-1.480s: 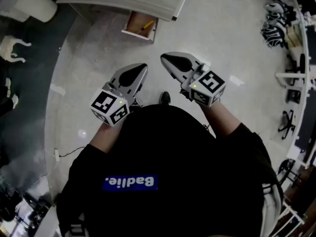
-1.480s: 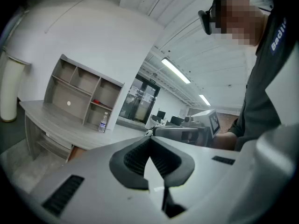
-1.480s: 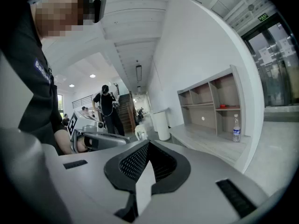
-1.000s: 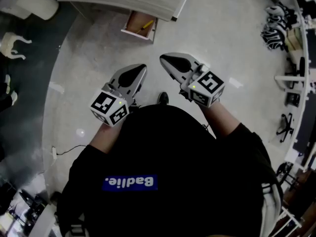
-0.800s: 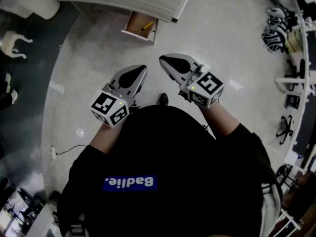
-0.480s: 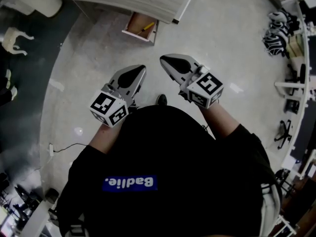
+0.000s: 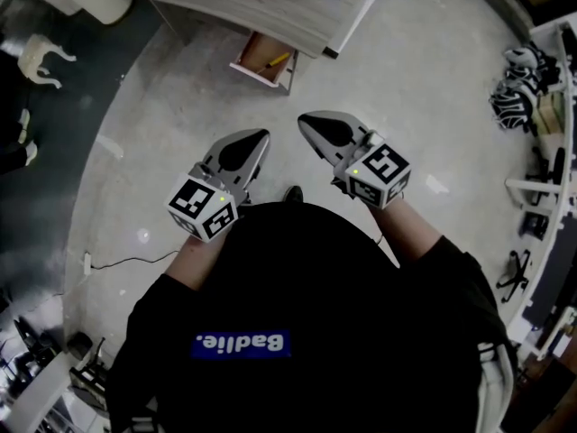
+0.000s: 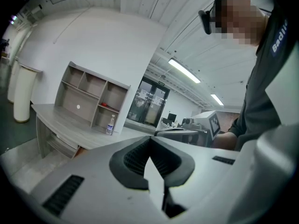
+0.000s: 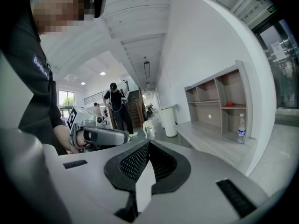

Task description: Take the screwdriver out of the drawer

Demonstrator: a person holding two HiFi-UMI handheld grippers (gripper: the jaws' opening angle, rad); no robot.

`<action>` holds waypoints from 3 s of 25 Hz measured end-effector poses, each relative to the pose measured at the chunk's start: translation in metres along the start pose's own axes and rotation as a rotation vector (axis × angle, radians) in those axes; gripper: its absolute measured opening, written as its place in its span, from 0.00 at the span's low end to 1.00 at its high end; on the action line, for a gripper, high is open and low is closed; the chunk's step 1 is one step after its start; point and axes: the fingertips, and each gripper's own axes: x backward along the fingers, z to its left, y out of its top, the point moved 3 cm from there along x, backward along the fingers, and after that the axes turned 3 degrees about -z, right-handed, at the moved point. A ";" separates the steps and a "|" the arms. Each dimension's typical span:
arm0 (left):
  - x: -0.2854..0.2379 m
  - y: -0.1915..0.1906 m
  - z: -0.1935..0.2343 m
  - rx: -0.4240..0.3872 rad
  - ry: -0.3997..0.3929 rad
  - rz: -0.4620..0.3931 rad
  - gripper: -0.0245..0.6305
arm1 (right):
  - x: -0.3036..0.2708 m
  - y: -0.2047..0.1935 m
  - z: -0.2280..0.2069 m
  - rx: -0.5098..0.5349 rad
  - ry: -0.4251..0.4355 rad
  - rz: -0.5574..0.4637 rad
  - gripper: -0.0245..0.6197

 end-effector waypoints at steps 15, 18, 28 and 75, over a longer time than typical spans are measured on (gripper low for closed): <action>0.000 0.008 0.026 0.011 0.016 -0.016 0.04 | -0.023 -0.004 -0.016 0.000 0.006 0.067 0.09; 0.005 0.016 0.048 0.013 0.004 -0.021 0.04 | -0.044 0.000 -0.018 -0.003 -0.007 0.062 0.09; 0.004 0.042 0.140 0.034 -0.058 0.005 0.04 | -0.132 0.012 -0.040 -0.015 -0.071 0.089 0.09; -0.054 0.021 0.278 0.160 0.190 -0.025 0.04 | -0.256 -0.137 -0.218 0.182 -0.072 0.628 0.09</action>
